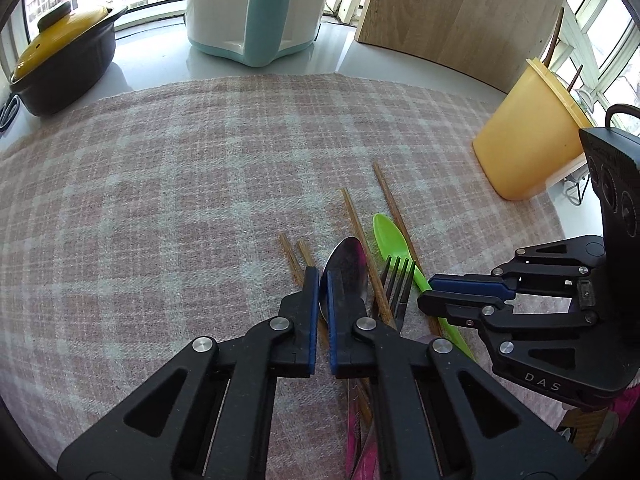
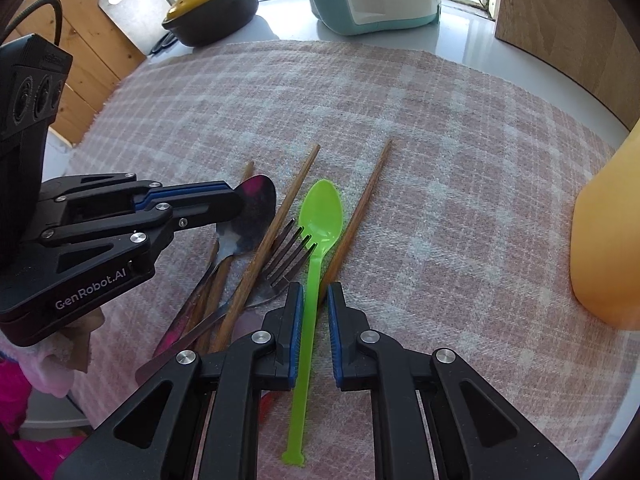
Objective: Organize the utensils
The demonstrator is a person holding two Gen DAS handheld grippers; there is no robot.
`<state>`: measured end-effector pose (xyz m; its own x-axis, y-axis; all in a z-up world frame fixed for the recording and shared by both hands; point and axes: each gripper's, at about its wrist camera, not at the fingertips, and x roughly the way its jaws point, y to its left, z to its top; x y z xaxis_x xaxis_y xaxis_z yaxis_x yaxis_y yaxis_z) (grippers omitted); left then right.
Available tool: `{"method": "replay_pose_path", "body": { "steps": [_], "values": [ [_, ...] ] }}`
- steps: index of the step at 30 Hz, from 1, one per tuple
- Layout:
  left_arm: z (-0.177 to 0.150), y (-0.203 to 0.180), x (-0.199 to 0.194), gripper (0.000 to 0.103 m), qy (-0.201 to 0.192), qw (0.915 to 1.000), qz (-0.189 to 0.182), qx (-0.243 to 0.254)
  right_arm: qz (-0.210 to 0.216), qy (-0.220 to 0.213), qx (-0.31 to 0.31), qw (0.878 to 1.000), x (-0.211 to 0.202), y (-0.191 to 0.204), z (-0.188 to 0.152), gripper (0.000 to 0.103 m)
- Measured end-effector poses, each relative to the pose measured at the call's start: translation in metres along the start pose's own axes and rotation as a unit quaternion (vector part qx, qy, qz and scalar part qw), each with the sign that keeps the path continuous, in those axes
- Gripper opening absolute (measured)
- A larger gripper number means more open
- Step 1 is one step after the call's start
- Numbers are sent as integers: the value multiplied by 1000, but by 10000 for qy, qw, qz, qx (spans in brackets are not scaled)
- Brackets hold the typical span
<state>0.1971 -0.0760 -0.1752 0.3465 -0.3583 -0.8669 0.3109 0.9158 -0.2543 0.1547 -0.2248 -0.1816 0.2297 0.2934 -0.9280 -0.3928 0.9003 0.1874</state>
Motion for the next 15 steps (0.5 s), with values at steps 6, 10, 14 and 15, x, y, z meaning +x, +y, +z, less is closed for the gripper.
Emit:
{"method": "replay_pose_path", "body": {
  "steps": [6, 10, 14, 15],
  "values": [
    [-2, -6, 3, 2, 148, 9996, -144, 184, 12, -2, 5, 10000, 1, -1, 0, 7],
    [-4, -11, 6, 7, 213, 9993, -61, 306, 16, -2, 12, 10000, 0, -1, 0, 7],
    [-3, -15, 5, 32, 265, 9990, -100, 344, 28, -1, 16, 10000, 0, -1, 0, 7],
    [-3, -17, 4, 32, 251, 9989, -51, 398, 33, -1, 15, 10000, -1, -1, 0, 7]
  ]
}}
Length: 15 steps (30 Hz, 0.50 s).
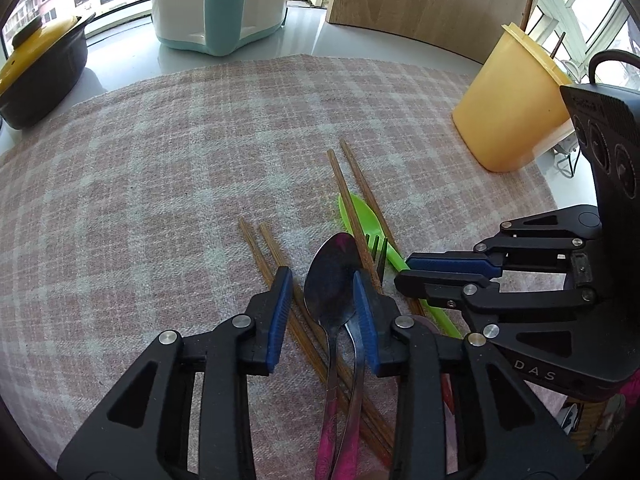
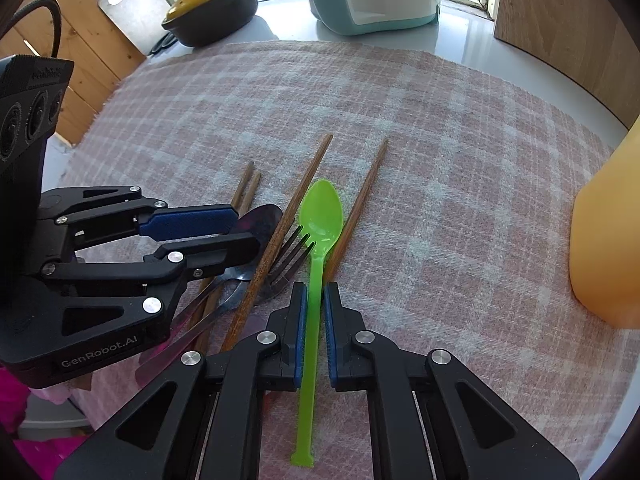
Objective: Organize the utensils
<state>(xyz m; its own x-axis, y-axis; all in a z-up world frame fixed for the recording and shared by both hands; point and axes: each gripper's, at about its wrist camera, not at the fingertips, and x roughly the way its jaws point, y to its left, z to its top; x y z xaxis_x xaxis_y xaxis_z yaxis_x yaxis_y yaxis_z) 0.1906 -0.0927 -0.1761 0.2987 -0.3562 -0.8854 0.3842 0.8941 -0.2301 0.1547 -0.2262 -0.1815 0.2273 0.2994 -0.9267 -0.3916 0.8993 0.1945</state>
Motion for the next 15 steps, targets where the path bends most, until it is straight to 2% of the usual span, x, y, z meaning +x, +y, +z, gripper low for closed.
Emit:
{"method": "replay_pose_path", "body": {
  "steps": [6, 9, 11, 12, 15],
  "values": [
    [0, -13, 4, 32, -87, 9986, 323, 403, -2, -1, -12, 10000, -2, -1, -2, 6],
    [-2, -18, 4, 27, -132, 9972, 453, 579, 0, -3, -4, 10000, -2, 0, -2, 6],
    [-3, -21, 3, 21, -113, 9970, 407, 644, -1, -3, -8, 10000, -2, 0, -2, 6],
    [-4, -22, 3, 14, -84, 9970, 382, 669, -2, -2, -14, 10000, -2, 0, -1, 6],
    [-5, -23, 4, 10, 15, 9978, 193, 638, 8, -10, -1, 10000, -2, -1, -2, 6]
  ]
}}
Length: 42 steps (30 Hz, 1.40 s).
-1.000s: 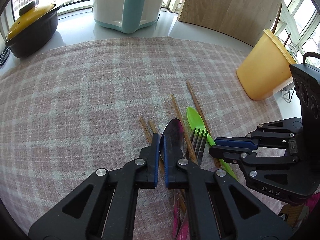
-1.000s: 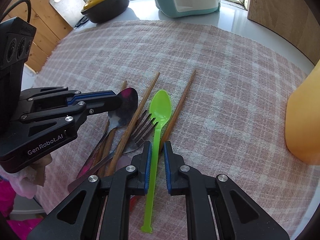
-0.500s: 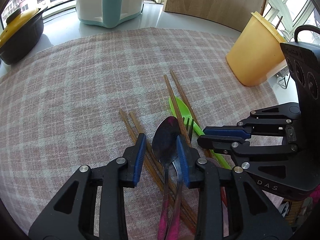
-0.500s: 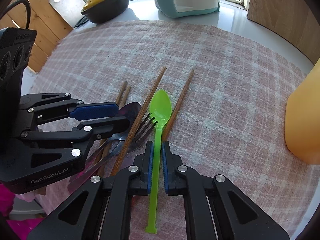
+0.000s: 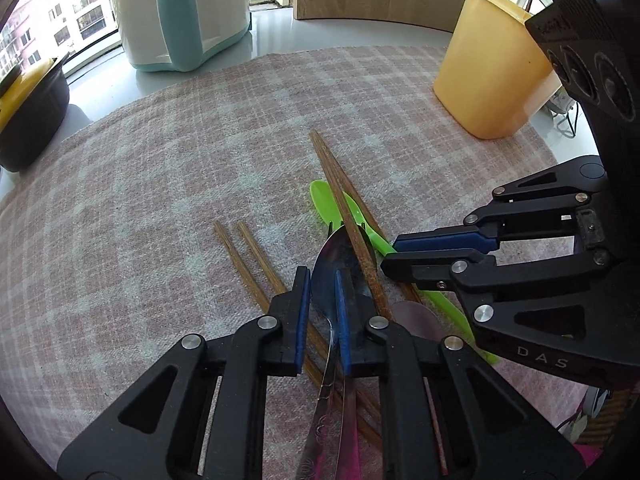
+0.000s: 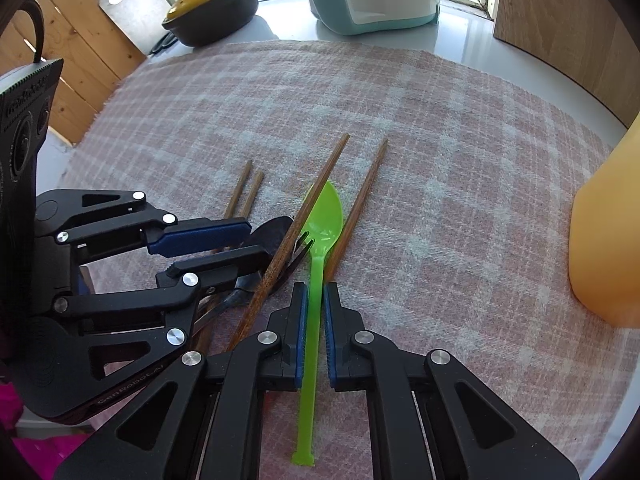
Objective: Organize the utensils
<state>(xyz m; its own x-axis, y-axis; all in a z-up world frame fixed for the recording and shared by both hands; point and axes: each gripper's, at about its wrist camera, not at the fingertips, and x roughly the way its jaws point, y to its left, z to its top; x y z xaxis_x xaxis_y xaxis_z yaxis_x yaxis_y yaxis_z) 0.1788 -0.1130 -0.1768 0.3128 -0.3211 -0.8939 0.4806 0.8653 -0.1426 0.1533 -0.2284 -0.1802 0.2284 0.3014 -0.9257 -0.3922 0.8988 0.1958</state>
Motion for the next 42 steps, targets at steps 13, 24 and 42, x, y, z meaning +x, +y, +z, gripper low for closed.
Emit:
{"method": "replay_pose_path", "body": {
  "steps": [13, 24, 42],
  "values": [
    [-5, -2, -7, 5, 58, 10000, 26, 12, 4, -116, 175, 9998, -9, -13, -8, 5],
    [5, 15, -12, 25, 4, 9978, -294, -586, 10, -180, 318, 9993, -15, -22, -12, 5],
    [31, 35, 8, 5, 16, 9851, -896, -1468, -42, -265, 430, 9987, -17, -26, -13, 5]
  ]
}}
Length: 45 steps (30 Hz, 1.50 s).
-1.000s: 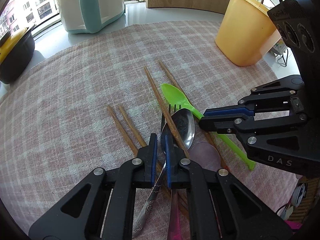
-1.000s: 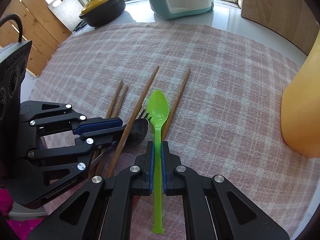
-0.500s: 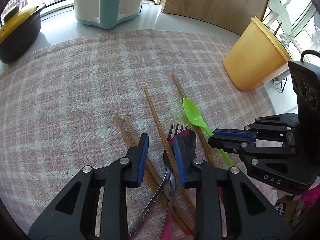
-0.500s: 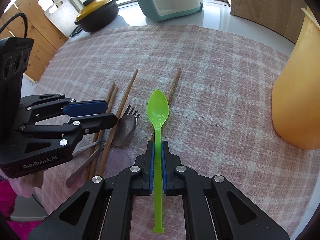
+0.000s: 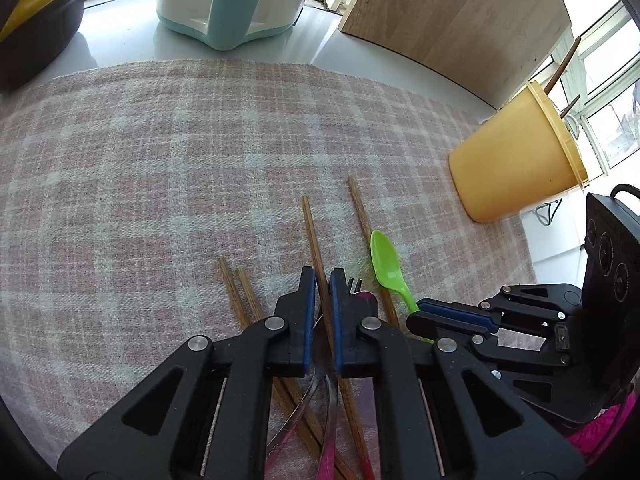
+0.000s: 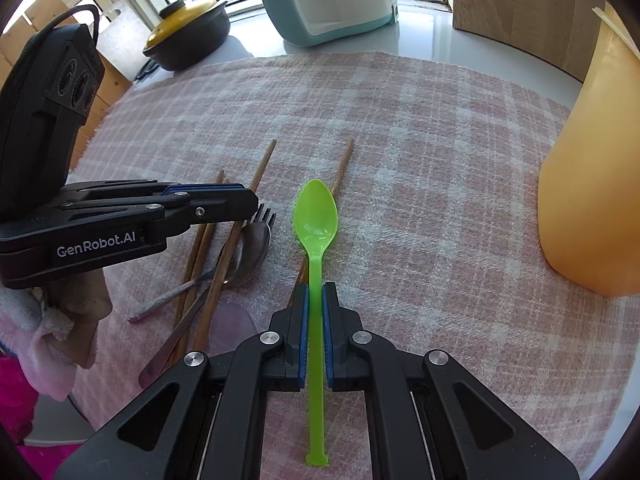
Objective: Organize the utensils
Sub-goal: 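Lift and carry the chopstick and green spoon toward the yellow container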
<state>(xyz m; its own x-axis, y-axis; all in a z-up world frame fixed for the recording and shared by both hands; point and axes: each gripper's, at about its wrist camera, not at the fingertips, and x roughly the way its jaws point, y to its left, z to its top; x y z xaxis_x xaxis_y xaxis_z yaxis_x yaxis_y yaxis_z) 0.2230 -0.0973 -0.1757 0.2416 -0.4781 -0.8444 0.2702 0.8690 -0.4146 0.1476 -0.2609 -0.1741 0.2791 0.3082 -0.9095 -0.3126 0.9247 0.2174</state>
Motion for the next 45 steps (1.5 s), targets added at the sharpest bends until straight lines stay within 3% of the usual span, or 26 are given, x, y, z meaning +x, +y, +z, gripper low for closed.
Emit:
{"method": "replay_pose_path", "body": {
  "steps": [9, 21, 30, 45],
  "values": [
    [-2, -7, -22, 5, -266, 9996, 19, 87, -37, -243, 79, 9997, -14, -6, -2, 5],
    [-11, -45, -88, 3, -954, 9938, -157, 557, -142, -975, 135, 9950, -64, -7, -11, 5],
    [-11, -77, -129, 3, -1365, 9859, -389, 891, -303, -1526, 130, 9877, -106, -6, -19, 5],
    [9, -122, -154, 3, -1731, 9747, -712, 1222, -632, -2338, 337, 9696, -169, -29, -21, 5]
  ]
}}
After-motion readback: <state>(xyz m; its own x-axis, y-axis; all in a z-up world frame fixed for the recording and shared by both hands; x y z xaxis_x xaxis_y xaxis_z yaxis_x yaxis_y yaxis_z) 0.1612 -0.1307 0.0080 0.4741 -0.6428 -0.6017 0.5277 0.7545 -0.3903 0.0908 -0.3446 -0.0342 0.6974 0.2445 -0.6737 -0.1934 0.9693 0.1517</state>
